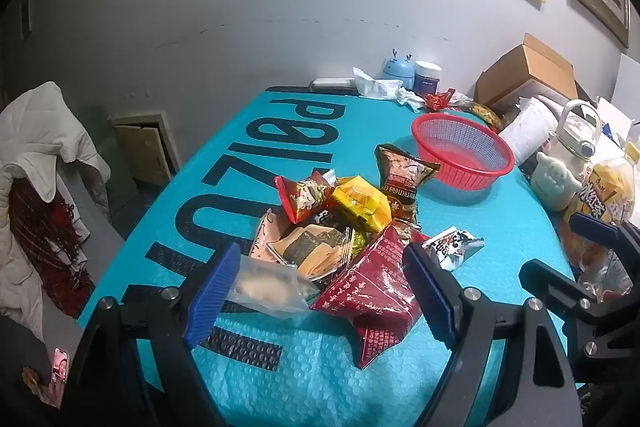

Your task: Organize snacks

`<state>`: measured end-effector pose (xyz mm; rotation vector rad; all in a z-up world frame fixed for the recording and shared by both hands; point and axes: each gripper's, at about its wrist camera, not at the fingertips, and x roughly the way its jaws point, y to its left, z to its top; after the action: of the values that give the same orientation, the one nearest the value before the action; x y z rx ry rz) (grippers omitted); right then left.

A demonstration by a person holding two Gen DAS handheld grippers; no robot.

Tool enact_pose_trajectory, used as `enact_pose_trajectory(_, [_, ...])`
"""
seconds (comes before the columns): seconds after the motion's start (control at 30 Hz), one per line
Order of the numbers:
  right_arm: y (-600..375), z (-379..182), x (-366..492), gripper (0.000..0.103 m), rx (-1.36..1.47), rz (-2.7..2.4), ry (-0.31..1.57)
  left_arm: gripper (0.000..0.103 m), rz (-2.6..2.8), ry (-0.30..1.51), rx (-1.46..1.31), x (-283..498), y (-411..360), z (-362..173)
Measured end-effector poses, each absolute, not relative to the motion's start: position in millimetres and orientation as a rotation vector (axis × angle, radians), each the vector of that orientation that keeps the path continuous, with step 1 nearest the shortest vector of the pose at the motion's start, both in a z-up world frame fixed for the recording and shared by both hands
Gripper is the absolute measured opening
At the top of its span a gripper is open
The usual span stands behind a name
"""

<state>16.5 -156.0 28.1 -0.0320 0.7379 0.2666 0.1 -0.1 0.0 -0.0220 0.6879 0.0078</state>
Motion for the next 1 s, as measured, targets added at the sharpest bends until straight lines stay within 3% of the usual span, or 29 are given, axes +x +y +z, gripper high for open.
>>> enact_pose_trajectory(1.0, [-160,32,12,0.103,0.0,0.229,0.734,0.083,-0.076,0.694,-0.012,-10,-8,1])
